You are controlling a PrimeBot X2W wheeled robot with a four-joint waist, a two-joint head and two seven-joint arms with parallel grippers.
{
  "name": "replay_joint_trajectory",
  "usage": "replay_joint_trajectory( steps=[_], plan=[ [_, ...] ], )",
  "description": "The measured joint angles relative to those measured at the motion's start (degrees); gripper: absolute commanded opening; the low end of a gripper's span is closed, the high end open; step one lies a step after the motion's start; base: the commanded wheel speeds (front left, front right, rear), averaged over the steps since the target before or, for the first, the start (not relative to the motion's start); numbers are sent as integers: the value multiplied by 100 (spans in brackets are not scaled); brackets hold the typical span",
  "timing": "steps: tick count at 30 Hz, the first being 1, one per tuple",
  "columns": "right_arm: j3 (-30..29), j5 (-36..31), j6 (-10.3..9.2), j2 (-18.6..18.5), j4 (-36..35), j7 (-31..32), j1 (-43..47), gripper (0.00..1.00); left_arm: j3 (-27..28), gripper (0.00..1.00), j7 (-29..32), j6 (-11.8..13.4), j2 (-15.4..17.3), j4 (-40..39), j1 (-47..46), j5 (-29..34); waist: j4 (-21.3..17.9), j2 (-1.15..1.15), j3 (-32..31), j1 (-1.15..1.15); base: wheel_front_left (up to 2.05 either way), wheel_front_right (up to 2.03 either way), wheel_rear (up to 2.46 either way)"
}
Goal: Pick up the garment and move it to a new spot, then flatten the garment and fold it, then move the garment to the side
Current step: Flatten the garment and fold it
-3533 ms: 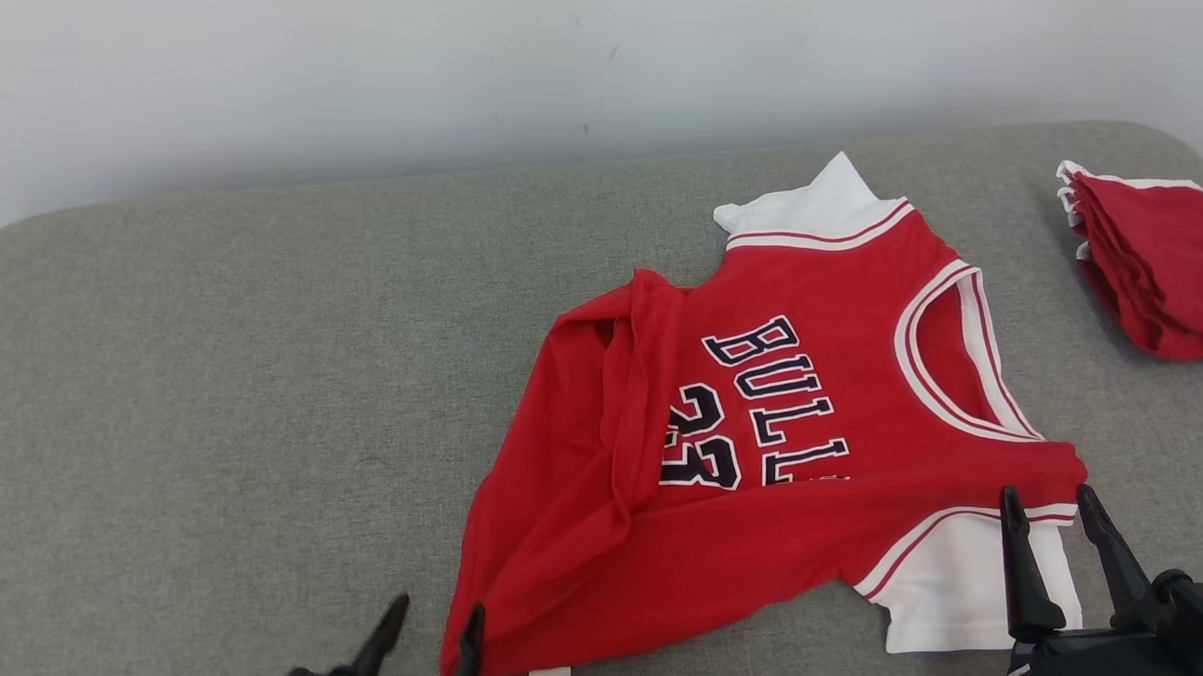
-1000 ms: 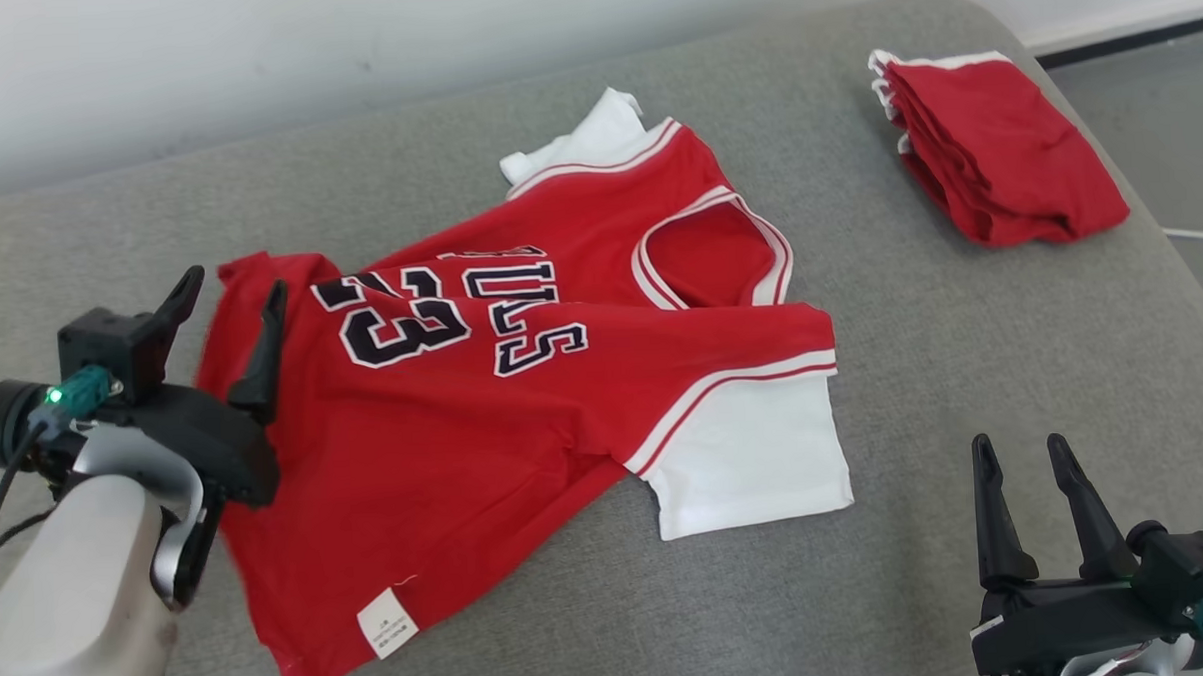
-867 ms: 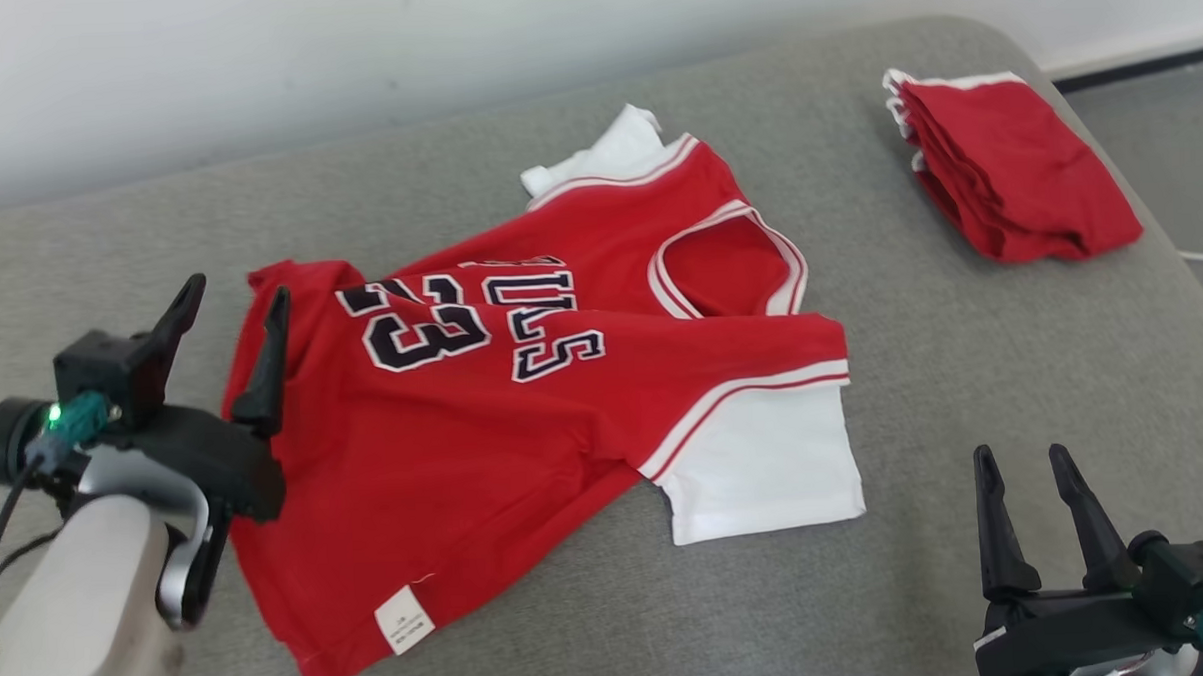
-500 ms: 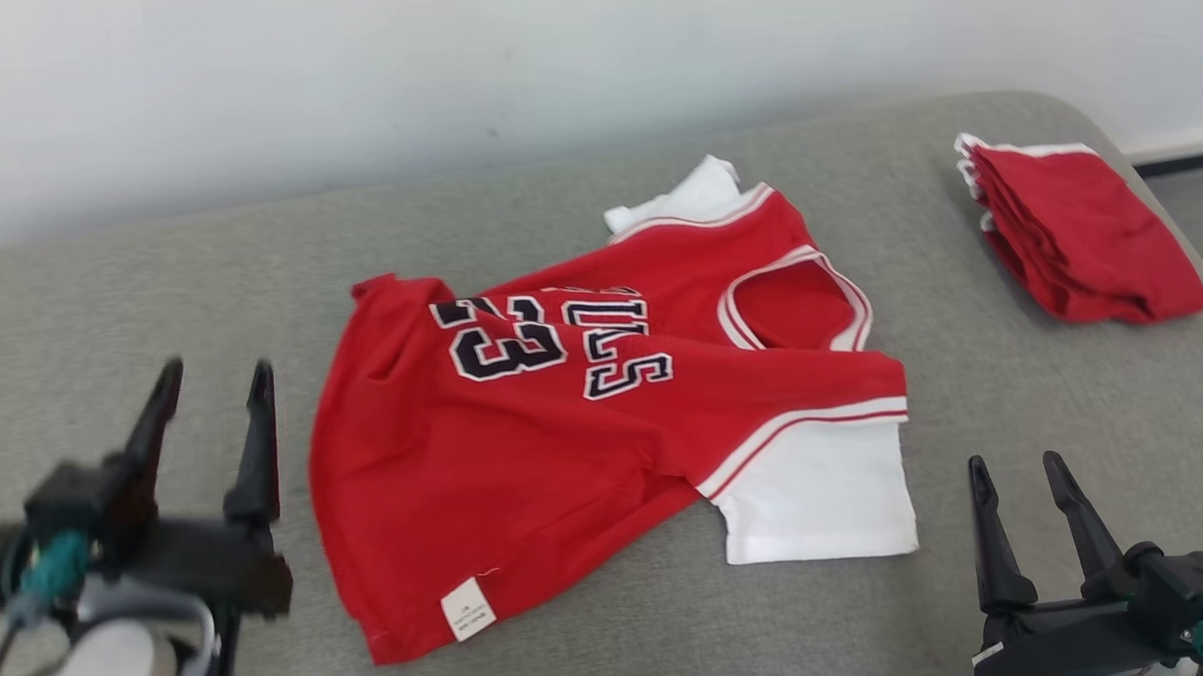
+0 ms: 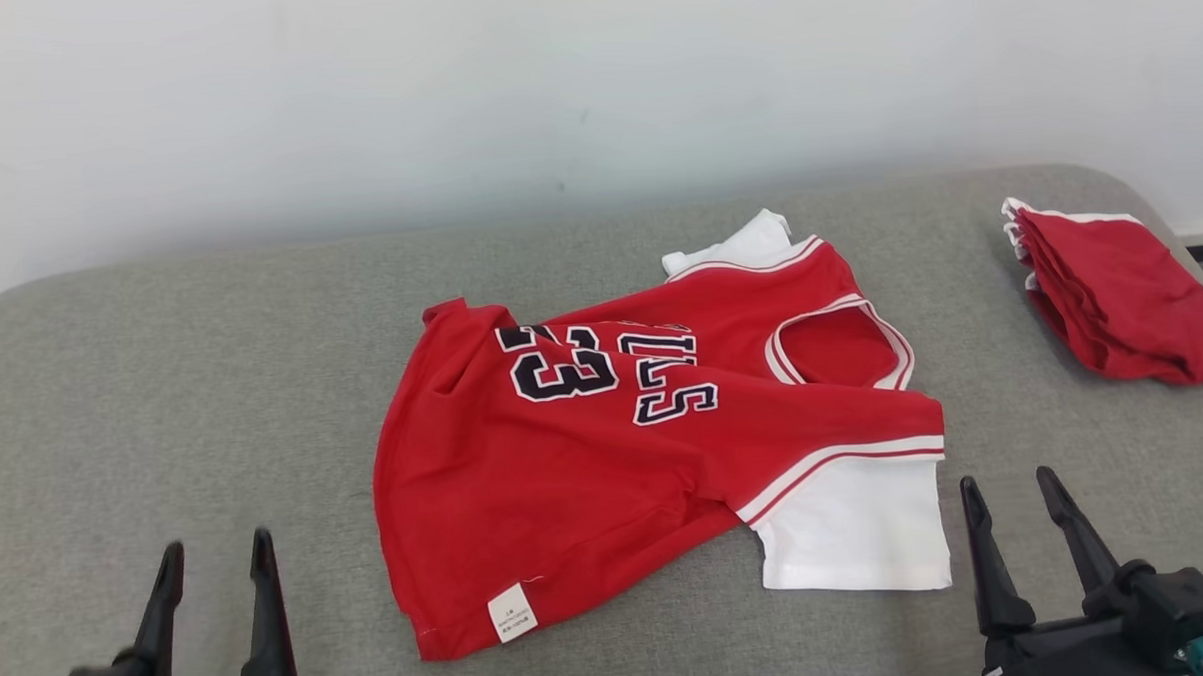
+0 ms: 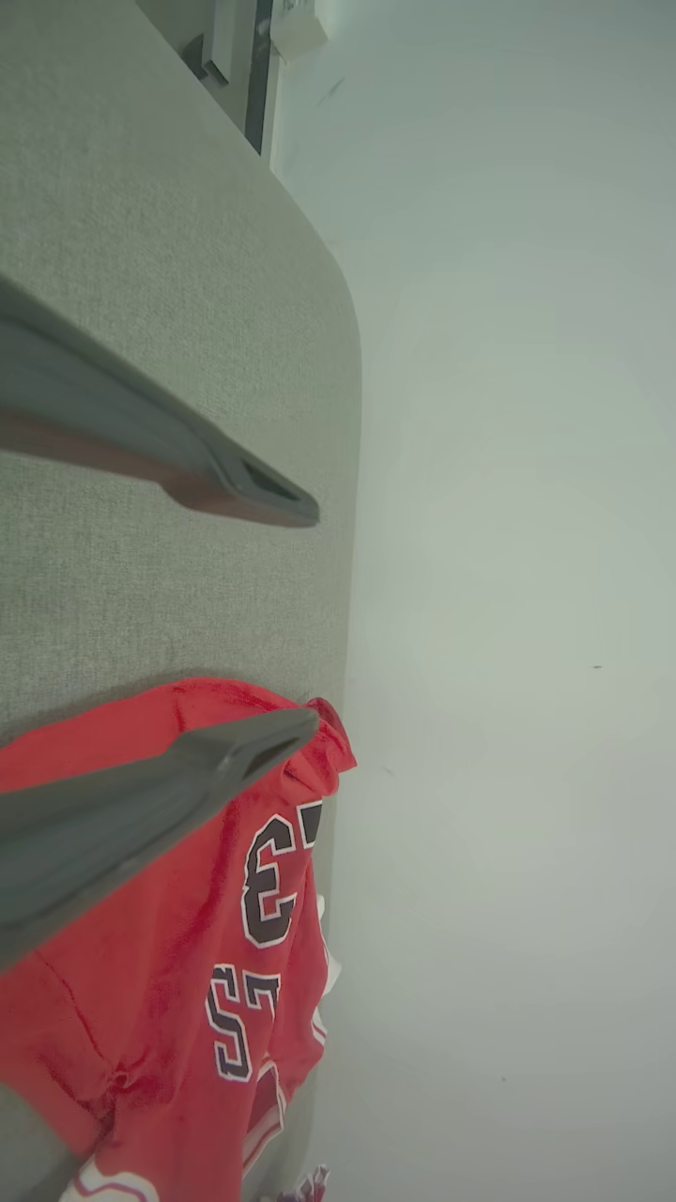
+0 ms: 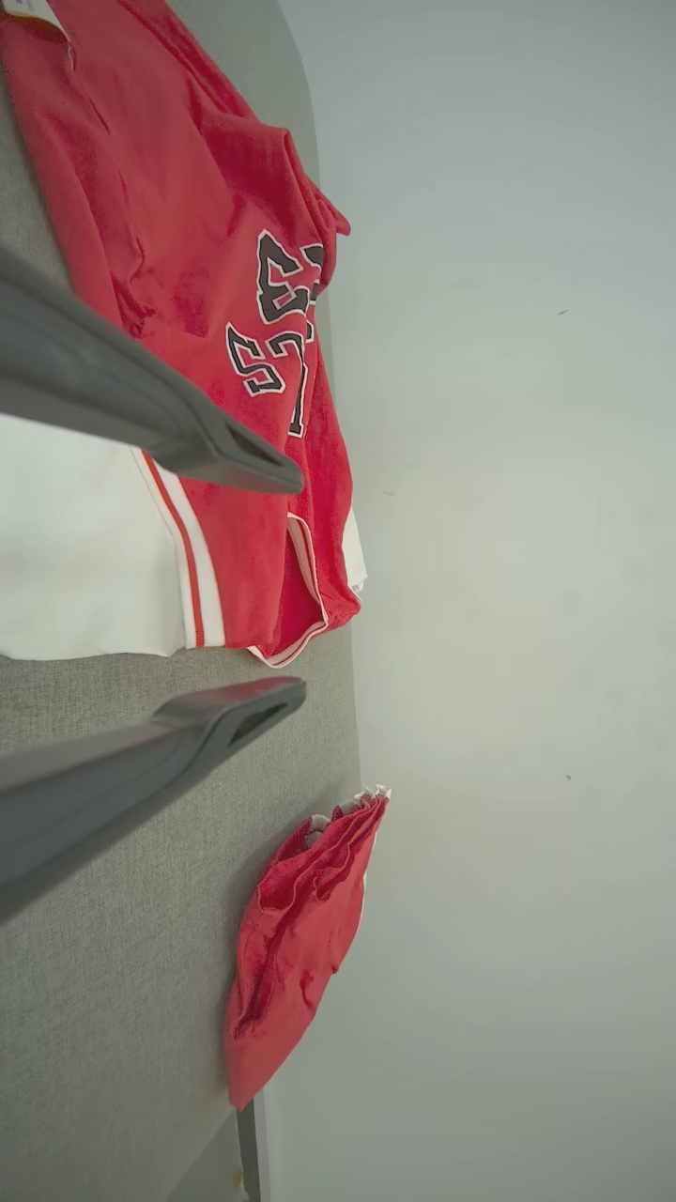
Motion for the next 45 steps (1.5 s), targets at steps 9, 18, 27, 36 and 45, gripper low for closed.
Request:
replay_joint_trajectory(
  steps=[9, 18, 27, 36, 45],
  plan=[
    [145, -41, 0, -22, 4, 0, 115, 100, 332, 100, 0, -509, -292, -97, 459, 229, 119, 0, -151, 1, 0, 0, 0],
    [338, -62, 0, -10, 36, -1, 187, 100, 497, 100, 0, -907, -580, 163, 469, 514, 136, 0, -178, 1, 0, 0, 0],
    [439, -76, 0, -16, 60, 0, 178, 100, 671, 100, 0, -1211, -762, 380, 344, 825, 170, 0, -153, 1, 0, 0, 0],
    [383, -54, 0, -46, 136, 0, 173, 100, 775, 100, 0, -1363, -907, 568, 321, 981, 159, 0, -140, 1, 0, 0, 0],
    [252, -13, 0, -323, 736, 0, -40, 100, 138, 100, -11, -1561, -1020, 1454, -26, 1093, 164, 0, 21, 1, 0, 0, 0]
  ],
)
